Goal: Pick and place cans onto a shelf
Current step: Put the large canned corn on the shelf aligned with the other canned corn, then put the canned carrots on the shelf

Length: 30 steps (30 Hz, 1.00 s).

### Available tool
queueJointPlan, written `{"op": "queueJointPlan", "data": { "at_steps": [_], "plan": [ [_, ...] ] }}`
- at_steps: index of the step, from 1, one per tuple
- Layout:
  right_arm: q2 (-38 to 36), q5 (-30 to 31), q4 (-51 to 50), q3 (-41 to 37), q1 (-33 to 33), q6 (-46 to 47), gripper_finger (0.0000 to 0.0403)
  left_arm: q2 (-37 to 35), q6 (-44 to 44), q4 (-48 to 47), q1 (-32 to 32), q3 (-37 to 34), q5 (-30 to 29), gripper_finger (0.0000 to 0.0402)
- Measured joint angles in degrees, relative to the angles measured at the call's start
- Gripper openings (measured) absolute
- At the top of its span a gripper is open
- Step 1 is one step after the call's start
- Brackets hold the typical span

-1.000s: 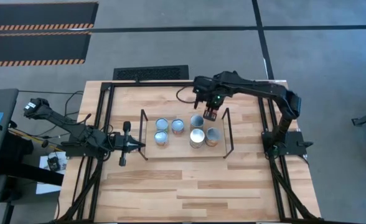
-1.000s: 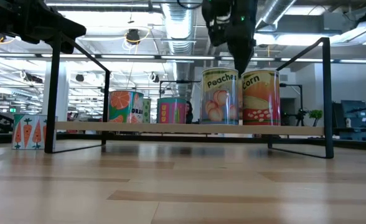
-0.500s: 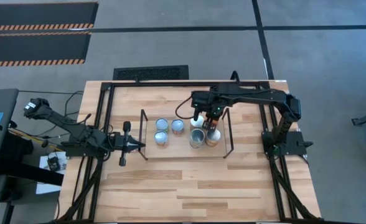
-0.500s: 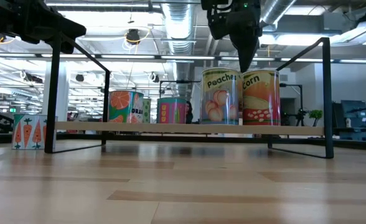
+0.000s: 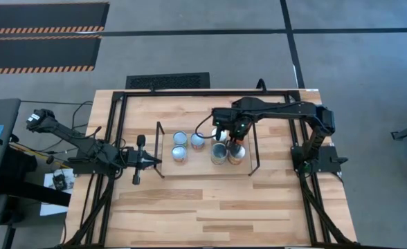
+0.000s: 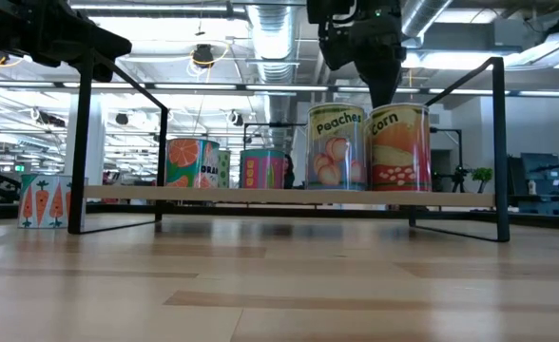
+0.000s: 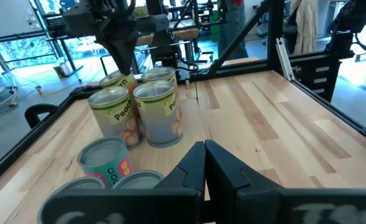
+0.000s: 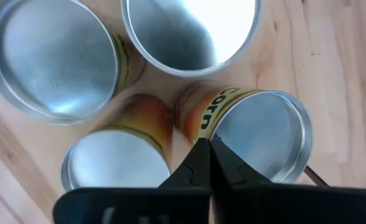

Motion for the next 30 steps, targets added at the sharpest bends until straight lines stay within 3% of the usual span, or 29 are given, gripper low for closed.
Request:
{"op": "queueJointPlan", "data": {
  "at_steps": [7, 15, 21, 24, 30],
  "plan": [
    [0.0, -0.6, 0.3, -0.1, 0.0, 0.4, 0.0024, 0.0, 0.0, 0.1, 0.0, 0.0, 0.0, 0.0000],
    [0.0, -0.6, 1.1, -0.1, 0.0, 0.0, 0.0075, 0.0, 0.0, 0.1, 0.0, 0.0, 0.0, 0.0000],
    [0.0, 2.2, 0.8, 0.1, 0.0, -0.9, 0.0096, 0.0, 0.0, 0.1, 0.0, 0.0, 0.0, 0.0000],
    [-0.5, 3.2, -0.6, 2.1, 0.9, -2.1, 0.0085, 0.0, 0.0, 0.1, 0.1, 0.1, 0.2, 0.0000],
    [-5.2, 5.0, 3.4, 4.0, 6.9, -7.8, 0.0010, 0.0, 0.0, 0.1, -0.1, 0.1, 6.4, 0.0000]
  ]
}}
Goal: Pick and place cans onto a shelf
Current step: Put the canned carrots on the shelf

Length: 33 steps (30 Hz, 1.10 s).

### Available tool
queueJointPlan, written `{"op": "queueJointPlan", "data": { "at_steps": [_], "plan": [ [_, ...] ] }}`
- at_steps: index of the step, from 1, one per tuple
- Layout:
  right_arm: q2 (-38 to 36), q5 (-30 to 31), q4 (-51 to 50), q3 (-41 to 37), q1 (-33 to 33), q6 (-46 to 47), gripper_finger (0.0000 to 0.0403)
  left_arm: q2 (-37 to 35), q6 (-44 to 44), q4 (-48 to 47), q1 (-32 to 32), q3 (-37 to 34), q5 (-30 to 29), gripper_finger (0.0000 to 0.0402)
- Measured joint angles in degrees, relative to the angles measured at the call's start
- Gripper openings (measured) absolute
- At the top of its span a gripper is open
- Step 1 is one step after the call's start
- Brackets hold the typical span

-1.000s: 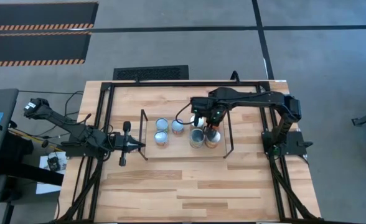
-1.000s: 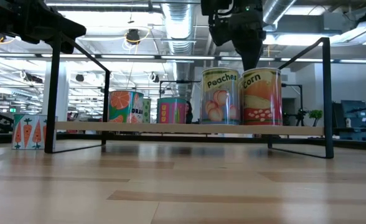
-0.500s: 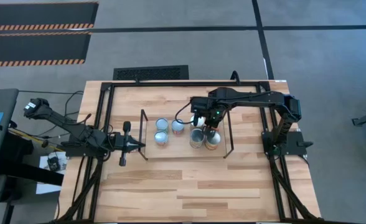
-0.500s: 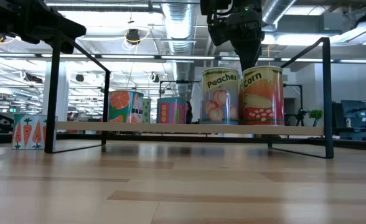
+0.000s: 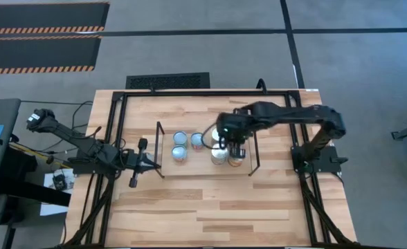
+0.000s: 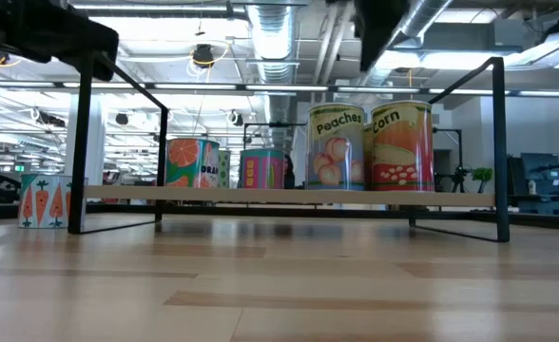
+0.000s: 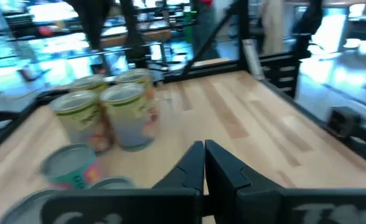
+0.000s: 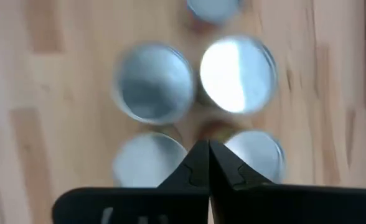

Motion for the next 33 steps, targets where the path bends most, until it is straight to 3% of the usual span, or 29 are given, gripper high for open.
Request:
{"op": "queueJointPlan", "data": {
  "at_steps": [9, 13, 18, 23, 29, 33],
  "plan": [
    [-12.5, -2.5, 27.5, -16.0, 7.8, -3.7, 0.0007, 0.0, 3.2, -2.3, -8.3, 2.9, 5.8, 0.0000],
    [-17.1, -2.8, 40.6, -25.7, 9.9, -5.3, 0.0004, 0.1, 1.1, -10.8, -15.3, 6.7, 2.7, 0.0000],
    [-21.2, -3.0, 52.0, -34.2, 12.9, -6.4, 0.0004, 2.6, -17.3, -34.3, -23.8, 13.5, -10.2, 0.0000],
    [-24.4, 0.4, 52.6, -35.8, 17.0, -6.4, 0.0004, 9.1, -39.8, -51.9, -30.3, 18.7, -13.8, 0.0000],
    [-28.2, 4.7, 51.3, -35.9, 23.1, -6.0, 0.0004, 18.1, -59.5, -62.5, -32.7, 17.5, -16.0, 0.0000],
    [-28.7, 7.6, 51.2, -35.9, 26.5, -6.0, 0.0005, 23.2, -63.4, -64.2, -31.4, 17.5, -21.1, 0.0007]
  ]
}}
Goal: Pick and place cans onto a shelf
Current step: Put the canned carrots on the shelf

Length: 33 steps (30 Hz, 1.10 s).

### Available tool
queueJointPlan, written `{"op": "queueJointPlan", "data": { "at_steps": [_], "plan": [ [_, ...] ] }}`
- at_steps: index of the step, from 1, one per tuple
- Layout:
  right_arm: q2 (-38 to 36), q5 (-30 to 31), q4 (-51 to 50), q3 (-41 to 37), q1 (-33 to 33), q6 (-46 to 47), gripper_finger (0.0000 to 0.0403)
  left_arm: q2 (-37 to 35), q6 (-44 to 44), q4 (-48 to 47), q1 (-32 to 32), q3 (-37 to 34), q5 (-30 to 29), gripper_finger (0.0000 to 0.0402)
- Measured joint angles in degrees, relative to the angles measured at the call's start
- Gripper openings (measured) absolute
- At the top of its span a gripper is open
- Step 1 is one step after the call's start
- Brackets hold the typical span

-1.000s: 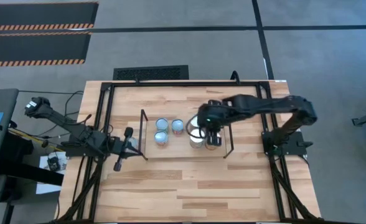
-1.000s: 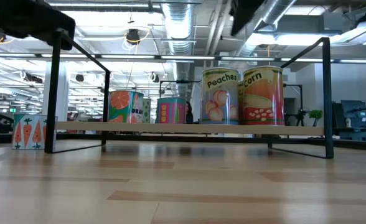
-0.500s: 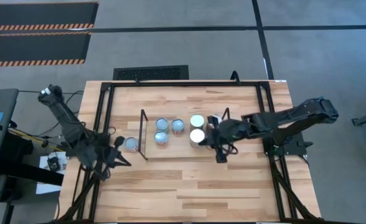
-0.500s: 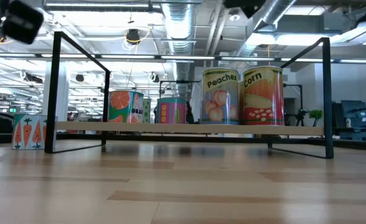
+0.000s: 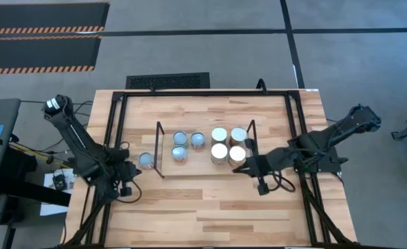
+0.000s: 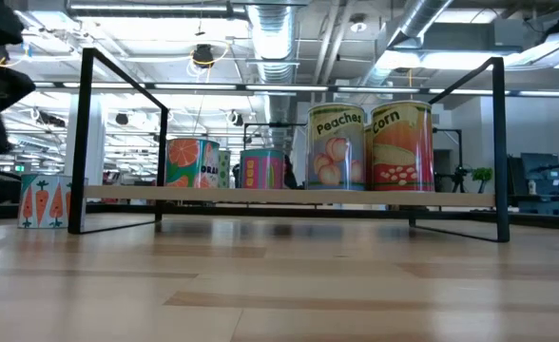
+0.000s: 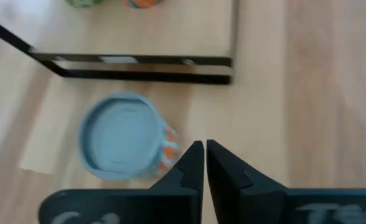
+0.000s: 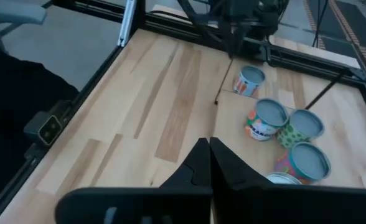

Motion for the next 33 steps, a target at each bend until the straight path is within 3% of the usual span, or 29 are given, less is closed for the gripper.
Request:
{"op": "queueJointPlan", "data": {
  "at_steps": [12, 16, 21, 27, 33],
  "plan": [
    [1.8, 3.2, 0.0, -0.1, 5.0, 0.6, 0.0005, 10.1, 7.4, 0.5, 9.9, 0.0, -3.4, 0.0116],
    [1.7, 3.2, 1.1, -0.1, 5.7, 0.6, 0.0005, 12.5, 9.9, 0.7, 12.3, 0.0, -2.7, 0.0136],
    [1.7, 3.3, 1.1, -0.2, 5.9, 0.6, 0.0006, 15.4, 14.4, 3.8, 14.1, 0.0, 1.2, 0.0113],
    [1.7, 3.2, 1.1, -0.2, 5.9, 0.6, 0.0006, 16.7, 20.4, 6.3, 14.2, 1.4, 3.6, 0.0022],
    [1.7, 3.2, 1.3, -0.2, 5.8, 0.8, 0.0005, 14.0, 21.7, 3.4, 9.7, 10.4, 16.7, 0.0004]
  ]
}}
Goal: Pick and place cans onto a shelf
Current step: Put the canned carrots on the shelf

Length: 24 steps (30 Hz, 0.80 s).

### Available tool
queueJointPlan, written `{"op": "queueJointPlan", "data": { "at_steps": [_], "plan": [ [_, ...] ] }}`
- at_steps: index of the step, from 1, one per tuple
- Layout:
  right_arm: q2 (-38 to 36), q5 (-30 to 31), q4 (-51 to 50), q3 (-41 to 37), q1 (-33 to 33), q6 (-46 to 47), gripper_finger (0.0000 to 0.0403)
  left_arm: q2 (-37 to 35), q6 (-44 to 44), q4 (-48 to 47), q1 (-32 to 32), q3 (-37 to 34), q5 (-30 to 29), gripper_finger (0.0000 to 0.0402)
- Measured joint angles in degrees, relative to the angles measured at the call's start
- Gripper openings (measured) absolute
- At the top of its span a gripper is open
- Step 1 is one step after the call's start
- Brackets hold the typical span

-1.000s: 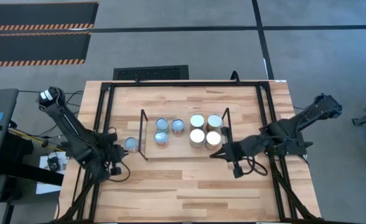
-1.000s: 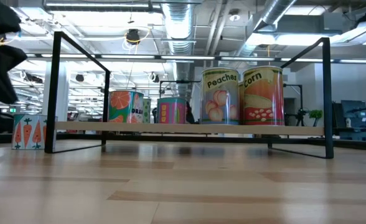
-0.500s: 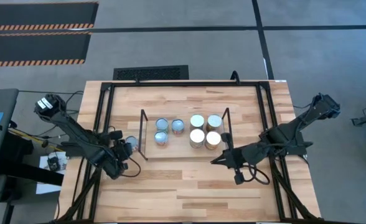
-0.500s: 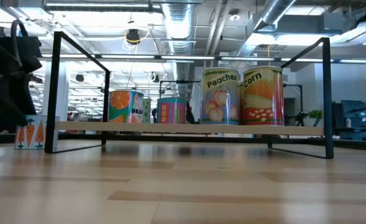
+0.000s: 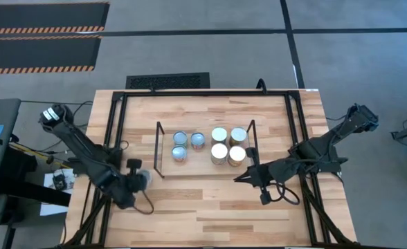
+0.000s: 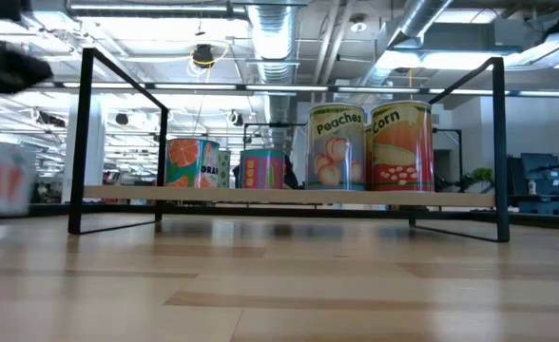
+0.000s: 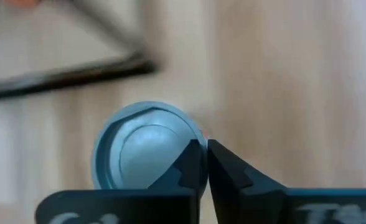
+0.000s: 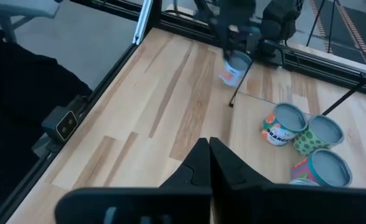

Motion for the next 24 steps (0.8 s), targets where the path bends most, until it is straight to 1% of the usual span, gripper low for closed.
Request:
{"op": "queueJointPlan", "data": {
  "at_steps": [3, 5, 7, 10, 13, 18, 21, 24],
  "plan": [
    [0.0, 0.0, -0.3, 0.0, 0.0, 0.2, 0.0005, -0.4, -1.1, 0.6, -3.5, 4.9, 2.8, 0.0002],
    [0.0, 0.0, -0.4, 0.0, 0.0, 0.2, 0.0005, -0.1, -1.2, 3.6, -5.8, 7.3, 3.2, 0.0001],
    [0.0, 0.0, -0.4, 0.0, 0.0, 0.4, 0.0005, 0.9, 0.0, 8.9, -7.0, 8.9, 2.7, 0.0001],
    [0.0, 0.0, -0.4, 0.0, 0.0, 0.7, 0.0005, 4.4, 4.8, 17.1, -7.1, 10.4, -0.5, 0.0001],
    [0.0, 0.0, -0.2, 0.0, 0.0, 0.7, 0.0005, 10.2, 10.9, 22.2, -5.1, 13.0, -2.2, 0.0000],
    [0.0, 0.0, 0.2, 0.0, 0.0, 0.7, 0.0005, 21.1, 16.5, 23.4, -0.1, 20.0, -5.5, 0.0000],
    [0.0, 0.0, 0.2, 0.0, 0.0, 0.8, 0.0006, 26.0, 17.3, 23.1, 3.3, 24.0, -5.6, 0.0000],
    [0.0, 0.0, 0.2, 0.0, 0.0, 0.8, 0.0005, 29.2, 15.5, 23.4, 6.7, 27.5, -5.4, 0.0000]
  ]
}}
